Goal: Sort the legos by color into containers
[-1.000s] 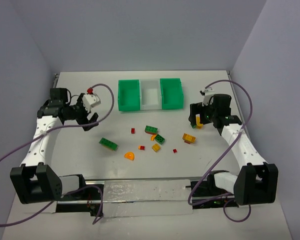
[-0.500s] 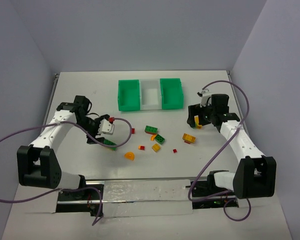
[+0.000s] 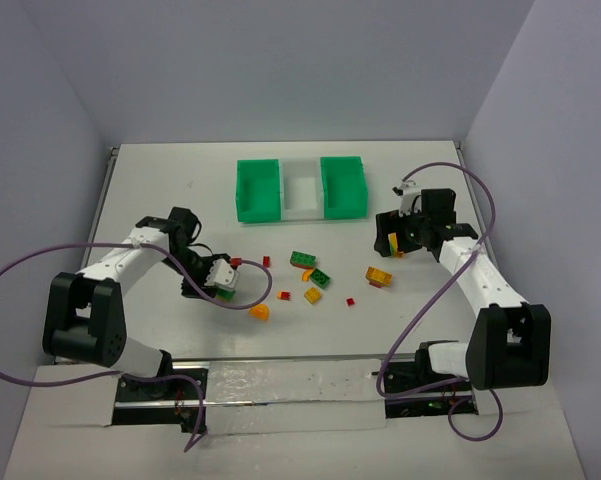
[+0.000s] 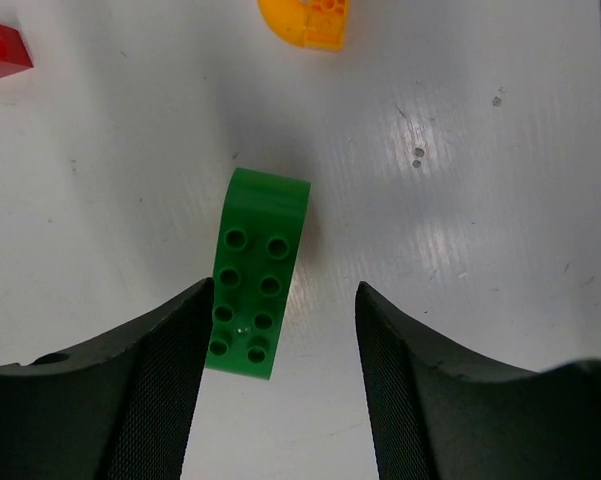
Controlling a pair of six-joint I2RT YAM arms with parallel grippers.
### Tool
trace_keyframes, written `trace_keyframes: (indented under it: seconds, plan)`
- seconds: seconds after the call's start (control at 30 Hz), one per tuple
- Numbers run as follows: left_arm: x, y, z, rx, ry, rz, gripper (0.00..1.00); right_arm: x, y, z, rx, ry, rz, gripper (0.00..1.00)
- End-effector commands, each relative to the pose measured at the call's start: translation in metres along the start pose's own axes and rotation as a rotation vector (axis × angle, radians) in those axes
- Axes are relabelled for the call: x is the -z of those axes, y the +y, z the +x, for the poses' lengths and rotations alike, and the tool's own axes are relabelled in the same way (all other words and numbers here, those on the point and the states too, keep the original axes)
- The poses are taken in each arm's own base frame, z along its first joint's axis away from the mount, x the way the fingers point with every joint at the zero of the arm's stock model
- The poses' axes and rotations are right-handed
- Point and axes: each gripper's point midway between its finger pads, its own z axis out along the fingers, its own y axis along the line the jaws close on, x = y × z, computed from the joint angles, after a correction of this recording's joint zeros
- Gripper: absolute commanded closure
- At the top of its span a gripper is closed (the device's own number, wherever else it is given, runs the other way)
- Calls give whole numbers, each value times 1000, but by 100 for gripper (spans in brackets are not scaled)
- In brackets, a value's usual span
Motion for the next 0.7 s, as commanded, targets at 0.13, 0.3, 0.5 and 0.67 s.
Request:
trace_keyframes:
  seconds: [0.13, 0.3, 0.5, 0.67]
  plan:
    - [-11, 22, 12, -10, 35, -77, 37, 4, -1, -20, 18, -40, -4, 0]
    - [-14, 26, 17, -11, 47, -86, 41, 3, -1, -20, 20, -40, -7, 0]
    - [-17, 24, 20, -15, 56, -79, 47, 3, -1, -20, 20, -38, -8, 0]
    - [-14, 23, 18, -20, 54, -74, 68, 6, 3, -23, 28, -52, -25, 0]
